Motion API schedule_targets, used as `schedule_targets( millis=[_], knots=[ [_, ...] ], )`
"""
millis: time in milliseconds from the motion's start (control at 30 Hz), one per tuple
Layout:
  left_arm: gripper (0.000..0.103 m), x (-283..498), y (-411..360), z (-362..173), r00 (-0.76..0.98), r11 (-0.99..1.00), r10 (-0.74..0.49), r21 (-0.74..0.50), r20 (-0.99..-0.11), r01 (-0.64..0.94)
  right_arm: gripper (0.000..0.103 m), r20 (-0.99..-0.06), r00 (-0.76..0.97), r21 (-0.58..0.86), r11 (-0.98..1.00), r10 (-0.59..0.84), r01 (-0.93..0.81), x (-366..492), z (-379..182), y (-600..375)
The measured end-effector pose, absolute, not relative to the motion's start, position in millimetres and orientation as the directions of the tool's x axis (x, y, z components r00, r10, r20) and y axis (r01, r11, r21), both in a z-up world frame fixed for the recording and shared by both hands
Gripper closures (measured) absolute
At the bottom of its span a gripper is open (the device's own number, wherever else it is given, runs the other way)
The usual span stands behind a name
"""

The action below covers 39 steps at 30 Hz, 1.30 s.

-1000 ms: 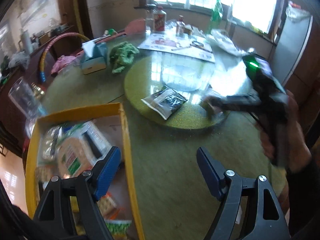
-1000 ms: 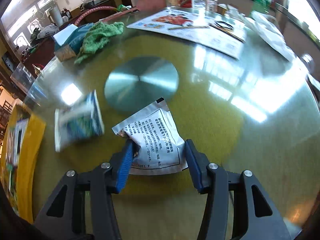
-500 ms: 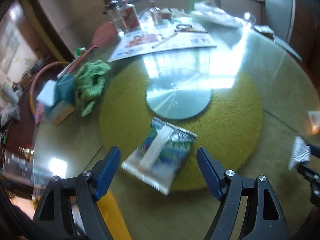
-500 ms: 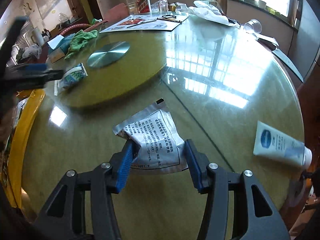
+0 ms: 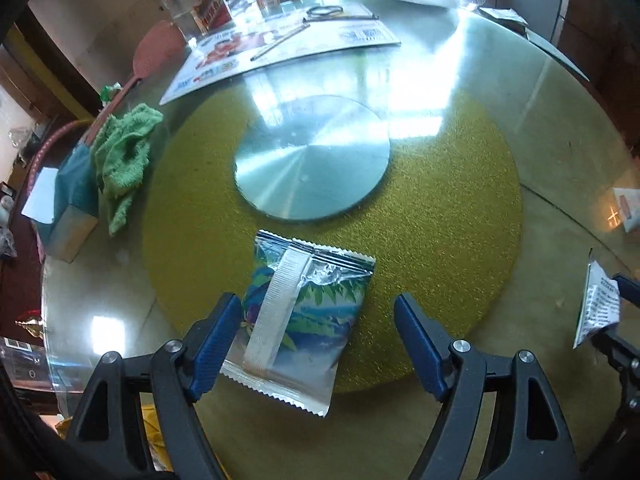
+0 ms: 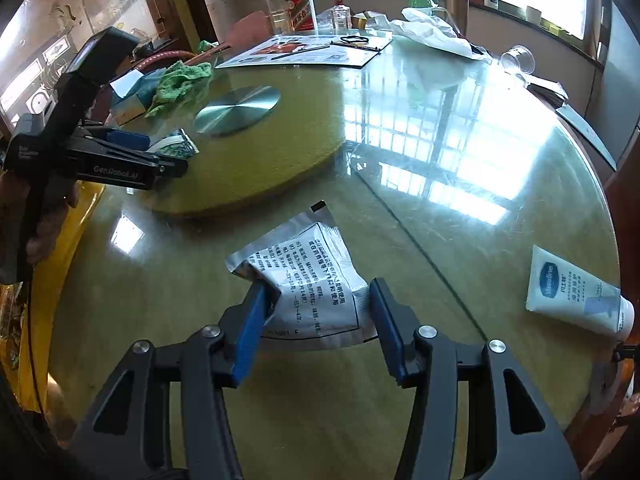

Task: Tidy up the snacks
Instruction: 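Grasp the blue-white bag with the left tool while the right tool holds the sachet, then carry the blue-white bag and silver sachet over the yellow tray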

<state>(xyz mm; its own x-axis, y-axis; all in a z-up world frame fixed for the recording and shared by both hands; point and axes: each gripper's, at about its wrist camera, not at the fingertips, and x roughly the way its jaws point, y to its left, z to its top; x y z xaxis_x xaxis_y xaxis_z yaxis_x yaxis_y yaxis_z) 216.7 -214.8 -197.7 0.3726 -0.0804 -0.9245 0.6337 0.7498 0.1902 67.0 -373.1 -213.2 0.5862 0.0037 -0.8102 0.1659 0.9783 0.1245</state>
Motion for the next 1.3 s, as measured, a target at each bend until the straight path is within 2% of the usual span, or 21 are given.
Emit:
schedule_targets(
  millis=[267, 433, 600, 800, 1100, 1233, 1300],
  knots=[
    [0.023, 226, -205, -197, 0.399, 0.798, -0.035, 0.215, -0.916, 0.564, 0.05, -0.81, 0.587, 0.133, 0.979, 0.017, 0.155, 64, -213, -372],
    [0.023, 222, -202, -199, 0.35, 0.824, -0.064, 0.148, -0.935, 0.547, 0.05, -0.809, 0.587, 0.133, 0.979, 0.017, 0.155, 64, -213, -372],
    [0.04, 196, -199, -197, 0.335, 0.843, -0.066, 0.127, -0.94, 0.523, 0.05, -0.81, 0.587, 0.133, 0.98, 0.02, 0.151, 63, -212, -371],
    [0.047, 157, -188, -195, 0.357, 0.868, -0.063, 0.126, -0.932, 0.481, 0.05, -0.809, 0.587, 0.131, 0.98, 0.02, 0.147, 56, -213, -367],
    [0.048, 68, -153, -189, 0.314, 0.882, -0.094, 0.067, -0.945, 0.466, 0.05, -0.81, 0.585, 0.125, 0.985, 0.034, 0.116, 40, -213, -354],
    [0.044, 61, -152, -180, 0.367, 0.88, -0.115, 0.076, -0.923, 0.468, 0.05, -0.811, 0.584, 0.125, 0.986, 0.036, 0.113, 37, -213, -350],
    [0.037, 62, -154, -180, 0.385, 0.881, -0.093, 0.103, -0.918, 0.461, 0.05, -0.811, 0.584, 0.126, 0.985, 0.035, 0.115, 36, -213, -349]
  ],
)
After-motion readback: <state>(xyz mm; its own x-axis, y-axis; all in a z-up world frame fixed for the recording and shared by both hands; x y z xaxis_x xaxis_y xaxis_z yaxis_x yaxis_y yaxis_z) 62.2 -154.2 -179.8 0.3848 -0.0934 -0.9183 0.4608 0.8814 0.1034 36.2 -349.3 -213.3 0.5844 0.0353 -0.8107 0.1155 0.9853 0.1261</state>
